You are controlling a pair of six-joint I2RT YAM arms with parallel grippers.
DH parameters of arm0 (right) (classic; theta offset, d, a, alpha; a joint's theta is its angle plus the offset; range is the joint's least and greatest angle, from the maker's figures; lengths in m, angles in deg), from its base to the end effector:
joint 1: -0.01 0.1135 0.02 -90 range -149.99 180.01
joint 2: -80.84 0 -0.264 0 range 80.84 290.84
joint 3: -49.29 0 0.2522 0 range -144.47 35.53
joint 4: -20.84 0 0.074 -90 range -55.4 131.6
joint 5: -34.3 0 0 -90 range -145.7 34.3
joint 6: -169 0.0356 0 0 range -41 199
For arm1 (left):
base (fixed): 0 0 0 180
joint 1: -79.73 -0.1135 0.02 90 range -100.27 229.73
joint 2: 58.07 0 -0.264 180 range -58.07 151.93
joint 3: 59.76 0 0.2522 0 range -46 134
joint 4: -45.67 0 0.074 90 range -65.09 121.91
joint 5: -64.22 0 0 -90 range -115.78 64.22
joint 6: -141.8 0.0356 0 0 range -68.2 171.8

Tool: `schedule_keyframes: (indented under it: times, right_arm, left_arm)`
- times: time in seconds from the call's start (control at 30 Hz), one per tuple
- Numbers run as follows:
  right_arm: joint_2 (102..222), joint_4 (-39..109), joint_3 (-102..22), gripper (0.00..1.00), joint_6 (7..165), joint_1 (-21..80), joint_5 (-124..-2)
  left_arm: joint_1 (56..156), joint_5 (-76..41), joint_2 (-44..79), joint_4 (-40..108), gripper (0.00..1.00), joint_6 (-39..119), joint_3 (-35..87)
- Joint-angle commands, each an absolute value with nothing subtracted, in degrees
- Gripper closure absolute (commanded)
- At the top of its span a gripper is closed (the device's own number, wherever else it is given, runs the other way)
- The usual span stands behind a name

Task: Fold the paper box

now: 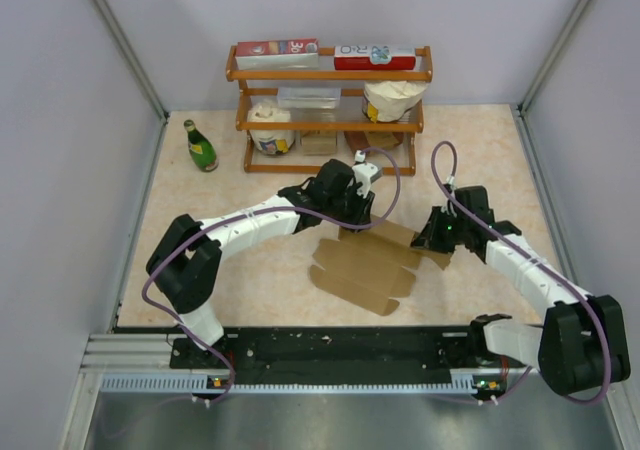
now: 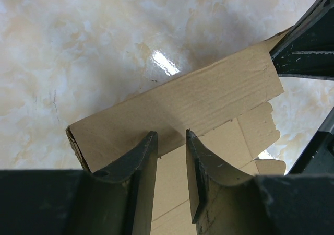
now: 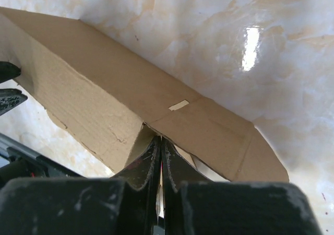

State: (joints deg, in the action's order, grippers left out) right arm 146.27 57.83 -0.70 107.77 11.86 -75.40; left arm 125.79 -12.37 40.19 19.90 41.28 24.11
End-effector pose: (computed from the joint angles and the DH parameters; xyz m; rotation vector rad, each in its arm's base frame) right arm 0.2118 0.0567 0.2012 0.2263 2.5455 0.7166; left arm 0.2614 -0.2831 0.2420 0.8463 2.2168 -0.7670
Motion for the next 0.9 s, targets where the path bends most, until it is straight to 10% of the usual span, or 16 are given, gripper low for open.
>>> schedule_keyframes:
  times: [0.0, 0.87]
  right_arm:
    - [146.58, 51.84, 0.46, 1.00, 110.46, 11.52, -80.13]
    - [146.40, 45.15, 3.01, 1.00, 114.69, 11.52, -81.19]
  left_arm:
    - [125.70, -12.16, 38.00, 22.24, 0.67, 41.69, 23.96]
    - [125.70, -12.16, 37.65, 18.55, 0.68, 41.87, 22.47]
